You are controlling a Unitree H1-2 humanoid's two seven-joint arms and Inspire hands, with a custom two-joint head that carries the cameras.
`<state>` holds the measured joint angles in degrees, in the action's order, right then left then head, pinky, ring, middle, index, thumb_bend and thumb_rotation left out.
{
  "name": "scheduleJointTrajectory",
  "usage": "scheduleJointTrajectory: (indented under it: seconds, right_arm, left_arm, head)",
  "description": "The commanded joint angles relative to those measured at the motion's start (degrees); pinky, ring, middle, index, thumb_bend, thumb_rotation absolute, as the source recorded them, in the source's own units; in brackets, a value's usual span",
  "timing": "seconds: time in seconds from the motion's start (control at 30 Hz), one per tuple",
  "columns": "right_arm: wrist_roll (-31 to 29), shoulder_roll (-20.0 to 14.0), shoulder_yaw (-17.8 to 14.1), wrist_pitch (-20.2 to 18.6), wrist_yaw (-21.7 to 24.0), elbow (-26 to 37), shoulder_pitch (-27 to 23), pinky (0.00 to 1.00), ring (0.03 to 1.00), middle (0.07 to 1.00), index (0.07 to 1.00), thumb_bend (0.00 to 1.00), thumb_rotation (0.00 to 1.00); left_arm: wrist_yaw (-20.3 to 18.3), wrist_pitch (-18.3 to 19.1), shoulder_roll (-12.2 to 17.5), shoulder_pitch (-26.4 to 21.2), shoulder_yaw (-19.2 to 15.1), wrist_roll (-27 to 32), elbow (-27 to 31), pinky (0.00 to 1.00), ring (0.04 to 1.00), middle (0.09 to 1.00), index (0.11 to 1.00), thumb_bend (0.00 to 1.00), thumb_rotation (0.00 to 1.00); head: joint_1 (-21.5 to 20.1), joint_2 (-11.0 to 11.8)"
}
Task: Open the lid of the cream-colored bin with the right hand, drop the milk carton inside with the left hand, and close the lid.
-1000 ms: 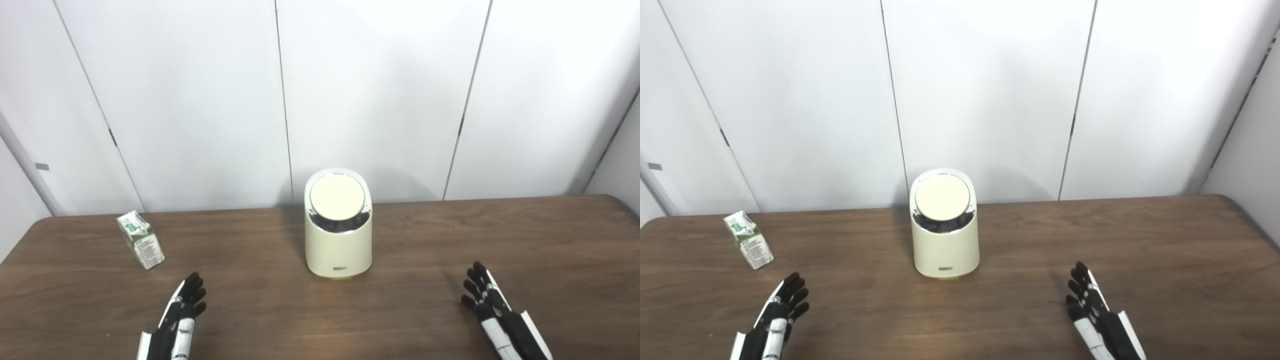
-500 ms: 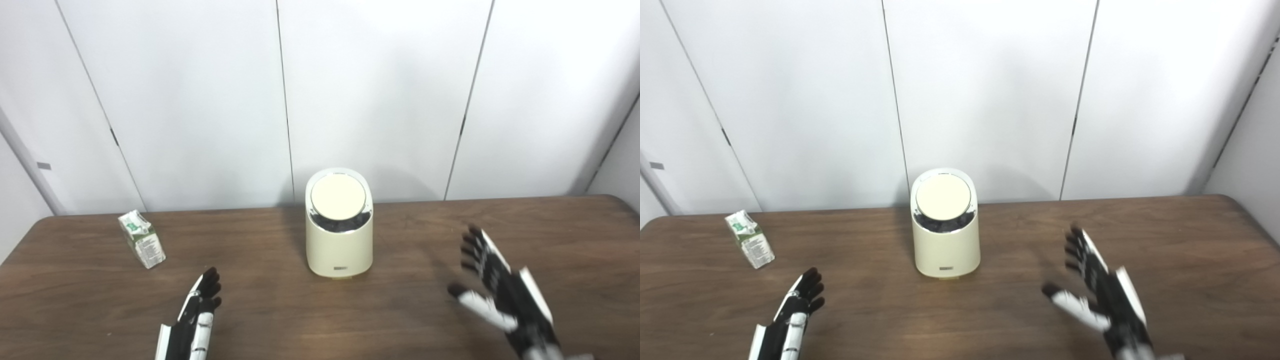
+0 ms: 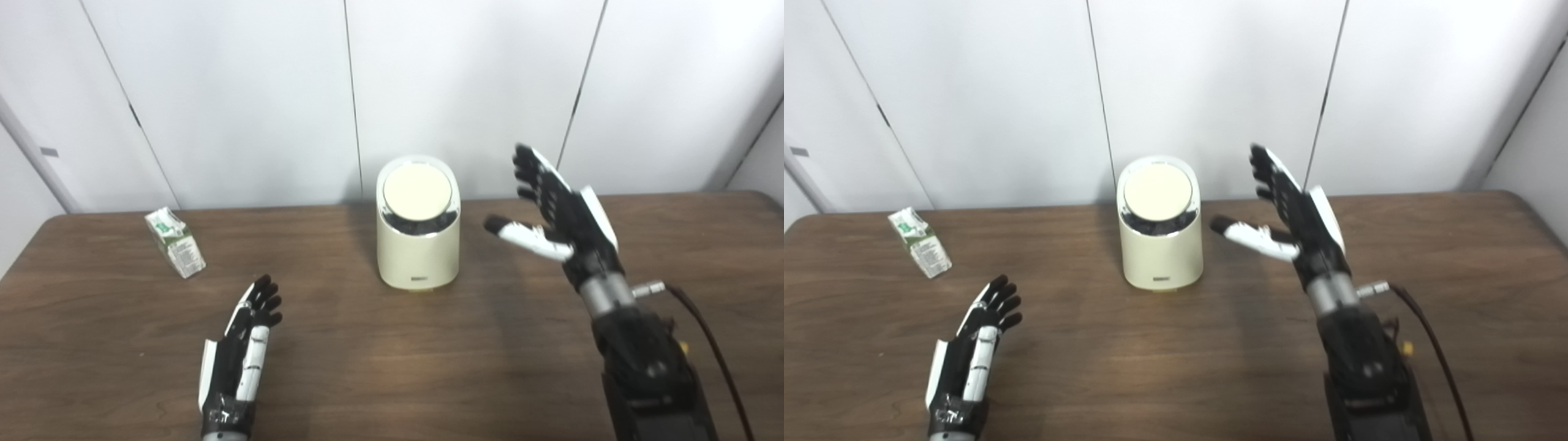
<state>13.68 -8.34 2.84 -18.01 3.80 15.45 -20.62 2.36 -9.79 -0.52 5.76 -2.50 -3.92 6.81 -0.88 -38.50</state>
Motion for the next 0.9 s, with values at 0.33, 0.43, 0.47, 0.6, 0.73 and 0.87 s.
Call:
scheduleJointTrajectory:
  seconds: [0.33, 0.43, 0.47, 0.6, 0.73, 0.87]
  right_arm:
    - [6.7, -0.2, 3.4, 2.9, -1.9, -10.9, -10.2, 0.79, 0.900, 0.906, 0.912, 0.92, 0.46]
    - [6.6, -0.2, 3.4, 3.4, -2.1, -13.9, -12.4, 0.80, 0.907, 0.916, 0.918, 0.93, 0.44]
    - [6.9, -0.3, 3.6, 3.6, -2.2, -15.0, -13.2, 0.80, 0.908, 0.917, 0.920, 0.93, 0.44]
    - [7.4, -0.6, 4.3, 4.5, -2.7, -19.3, -16.0, 0.81, 0.912, 0.926, 0.927, 0.93, 0.42]
    - [8.0, -0.6, 4.8, 6.7, -3.7, -23.5, -18.5, 0.79, 0.907, 0.927, 0.931, 0.94, 0.43]
    - [9.2, -0.7, 5.4, 8.0, -4.7, -26.9, -20.7, 0.75, 0.890, 0.920, 0.928, 0.94, 0.44]
  left_arm:
    - [0.6, -0.1, -0.3, 1.0, 0.3, -0.5, -1.1, 0.81, 0.861, 0.887, 0.925, 0.59, 0.86]
    - [0.7, 0.0, -0.4, 1.0, 0.3, -0.7, -1.0, 0.81, 0.860, 0.887, 0.925, 0.59, 0.86]
    - [0.7, 0.0, -0.4, 1.0, 0.3, -0.7, -1.1, 0.81, 0.861, 0.888, 0.925, 0.59, 0.86]
    - [0.6, -0.2, -0.5, 1.2, 0.4, -0.4, -1.0, 0.82, 0.872, 0.895, 0.936, 0.59, 0.87]
    - [1.1, 0.0, -0.8, 1.3, 0.5, -1.3, -1.0, 0.81, 0.865, 0.891, 0.927, 0.60, 0.87]
    - [1.2, -0.5, -0.8, 1.2, 0.6, -1.5, -1.4, 0.82, 0.869, 0.889, 0.923, 0.59, 0.88]
  head:
    - [1.4, -0.3]
    - [1.6, -0.3]
    - [1.6, -0.3]
    - [2.0, -0.2]
    - [2.3, -0.1]
    - [2.1, 0.0]
